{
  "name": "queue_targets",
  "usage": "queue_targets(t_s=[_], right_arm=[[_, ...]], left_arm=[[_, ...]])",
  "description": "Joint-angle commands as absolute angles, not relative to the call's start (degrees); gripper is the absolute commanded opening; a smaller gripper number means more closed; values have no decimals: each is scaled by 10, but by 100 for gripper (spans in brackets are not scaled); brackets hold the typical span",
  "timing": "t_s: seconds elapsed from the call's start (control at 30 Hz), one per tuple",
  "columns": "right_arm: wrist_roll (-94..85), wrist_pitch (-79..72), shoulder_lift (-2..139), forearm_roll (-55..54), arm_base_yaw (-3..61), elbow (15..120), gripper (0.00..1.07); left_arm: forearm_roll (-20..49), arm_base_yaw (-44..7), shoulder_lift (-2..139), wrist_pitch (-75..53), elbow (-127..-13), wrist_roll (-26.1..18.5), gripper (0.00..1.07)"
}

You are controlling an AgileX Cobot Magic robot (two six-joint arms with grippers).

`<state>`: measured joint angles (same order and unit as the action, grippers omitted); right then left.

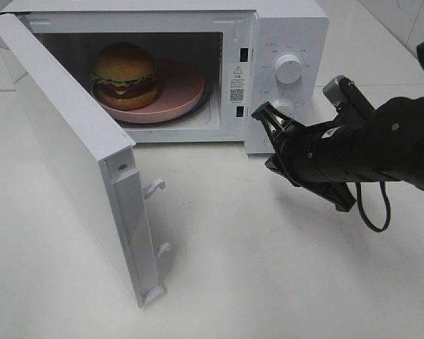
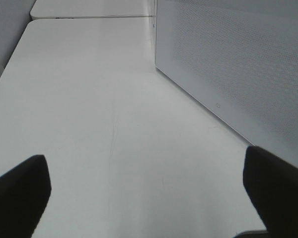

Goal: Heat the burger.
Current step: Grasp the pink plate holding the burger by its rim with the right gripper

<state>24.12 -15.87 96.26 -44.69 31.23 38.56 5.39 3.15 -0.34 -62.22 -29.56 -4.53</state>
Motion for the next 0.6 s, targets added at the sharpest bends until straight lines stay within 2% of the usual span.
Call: queue_targets(t_s=[0.03, 0.23, 0.27, 0.37, 0.43, 0.6], right_arm=[[181, -117, 945, -438, 303, 386, 2], [103, 3, 917, -375, 280, 408, 2], [93, 52, 910, -337, 273, 419, 2], [92, 74, 910, -317, 273, 426, 2], [92, 150, 907, -244, 273, 456, 2], [65, 261, 907, -158, 273, 497, 3]], left_arm=[[56, 33, -11, -615, -296, -45, 98], [56, 33, -11, -615, -296, -45, 98], [56, 33, -11, -615, -296, -45, 98], [56, 33, -11, -615, -296, -45, 98], [56, 33, -11, -615, -296, -45, 98], [56, 33, -11, -615, -296, -45, 98]])
